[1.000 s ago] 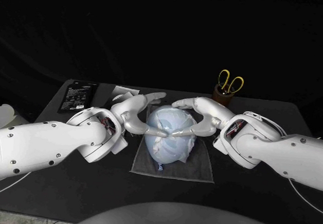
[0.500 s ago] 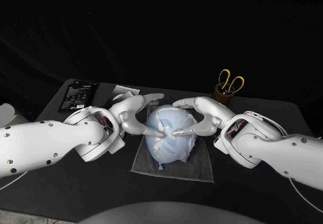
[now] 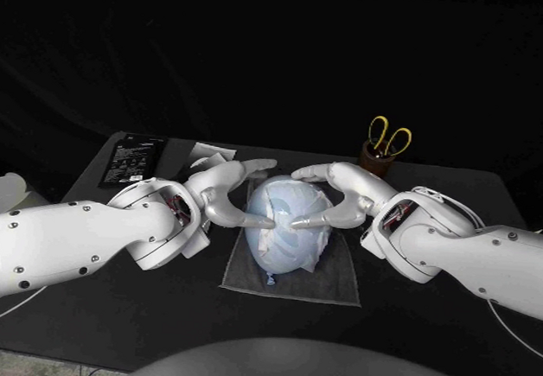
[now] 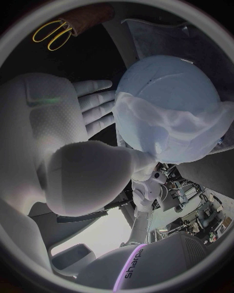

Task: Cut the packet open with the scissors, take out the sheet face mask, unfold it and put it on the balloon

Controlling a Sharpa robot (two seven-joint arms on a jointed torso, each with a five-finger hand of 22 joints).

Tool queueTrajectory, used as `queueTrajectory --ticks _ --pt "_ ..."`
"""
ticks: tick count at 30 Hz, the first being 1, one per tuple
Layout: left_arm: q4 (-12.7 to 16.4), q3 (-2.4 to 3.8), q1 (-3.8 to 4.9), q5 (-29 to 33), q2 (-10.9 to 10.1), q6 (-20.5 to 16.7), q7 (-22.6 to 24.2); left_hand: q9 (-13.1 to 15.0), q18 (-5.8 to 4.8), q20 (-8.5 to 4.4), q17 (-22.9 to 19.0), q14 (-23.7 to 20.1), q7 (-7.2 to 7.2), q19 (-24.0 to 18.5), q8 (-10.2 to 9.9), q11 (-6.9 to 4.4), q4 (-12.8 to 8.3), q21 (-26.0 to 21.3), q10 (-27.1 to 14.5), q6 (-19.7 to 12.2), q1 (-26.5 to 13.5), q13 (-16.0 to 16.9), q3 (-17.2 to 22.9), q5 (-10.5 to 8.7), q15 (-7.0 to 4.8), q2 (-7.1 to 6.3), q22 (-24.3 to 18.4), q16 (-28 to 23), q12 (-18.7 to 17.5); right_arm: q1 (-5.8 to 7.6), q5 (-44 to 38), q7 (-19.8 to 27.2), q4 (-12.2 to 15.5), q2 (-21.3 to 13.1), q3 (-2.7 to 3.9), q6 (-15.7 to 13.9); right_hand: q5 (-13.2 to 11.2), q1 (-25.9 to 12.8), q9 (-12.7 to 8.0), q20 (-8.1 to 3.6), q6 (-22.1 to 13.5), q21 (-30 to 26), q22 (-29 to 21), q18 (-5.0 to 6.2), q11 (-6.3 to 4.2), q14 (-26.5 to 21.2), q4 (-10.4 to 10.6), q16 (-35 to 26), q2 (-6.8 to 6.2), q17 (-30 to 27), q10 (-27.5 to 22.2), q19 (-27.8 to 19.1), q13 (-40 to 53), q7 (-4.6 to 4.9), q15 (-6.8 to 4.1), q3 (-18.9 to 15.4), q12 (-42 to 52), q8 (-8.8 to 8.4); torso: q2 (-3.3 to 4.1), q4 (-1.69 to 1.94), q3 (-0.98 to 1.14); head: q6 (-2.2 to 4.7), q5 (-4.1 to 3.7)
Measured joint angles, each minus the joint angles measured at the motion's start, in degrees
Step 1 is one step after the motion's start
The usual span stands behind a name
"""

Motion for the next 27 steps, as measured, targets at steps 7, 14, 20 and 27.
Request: queueTrajectory --ticks 7,14,20,27 --pt "0.2 0.02 0.01 -0.1 -0.7 0.7 -0.3 -0.1 0.00 0.00 0.0 -0.2 0.00 0.0 0.0 -0.39 0.1 0.0 -0.4 0.0 1.3 0.2 0.2 0.00 -0.22 -0.01 0.0 0.2 0.4 0.00 0.0 -0.1 -0.1 0.0 -0.01 0.0 0.0 0.0 0.0 0.00 0.0 0.0 0.0 -0.01 0.01 -0.4 0.2 0.0 0.00 -0.1 -0.4 0.0 0.0 0.00 0.00 0.2 0.0 0.00 0.00 0.02 -0.01 0.00 0.02" --pt "0.8 0.01 0.01 -0.2 -2.0 1.3 -0.5 -0.1 0.00 0.00 0.1 -0.4 0.00 0.0 0.0 -0.38 0.1 0.0 -0.4 0.0 1.4 0.2 0.2 0.00 -0.41 -0.01 0.0 0.2 0.7 -0.01 -0.3 -0.1 -0.3 0.0 -0.01 0.1 0.0 0.3 0.0 0.00 0.0 0.0 0.0 -0.01 0.01 -0.8 0.2 -0.3 0.31 -0.2 -0.4 0.0 0.0 0.00 0.00 0.2 0.0 0.00 0.00 0.05 -0.05 -0.01 0.04" --pt "1.0 0.00 0.00 0.2 -2.8 1.8 -0.7 -0.1 0.00 0.00 0.2 -0.4 0.00 0.0 0.0 -0.58 0.2 0.0 -0.6 0.0 1.4 0.3 -2.1 0.00 -0.41 -0.01 0.0 0.4 1.2 0.00 -0.5 -0.2 -0.8 0.1 -0.01 0.2 0.0 0.5 0.0 0.00 0.4 0.0 -0.1 -0.02 0.01 -0.8 0.1 -0.3 0.54 -0.3 -0.4 0.0 0.0 0.02 -0.01 0.6 -0.1 -0.01 0.01 0.09 -0.07 -0.01 0.03" --pt "0.8 0.00 0.00 1.0 -3.1 2.2 -0.7 0.1 0.00 -0.01 0.3 -0.4 0.00 0.0 0.0 -0.36 0.2 0.0 -0.8 0.0 1.3 0.6 -2.8 0.00 -0.41 -0.01 0.0 0.7 1.8 -0.04 -0.6 -0.2 -0.9 0.3 0.00 0.2 0.0 0.8 0.0 0.00 0.5 0.0 -0.1 -0.03 0.01 -0.8 0.1 -0.3 0.76 -0.4 -0.4 0.0 0.0 0.11 -0.01 0.7 -0.1 -0.01 0.02 0.08 -0.06 -0.01 0.16"
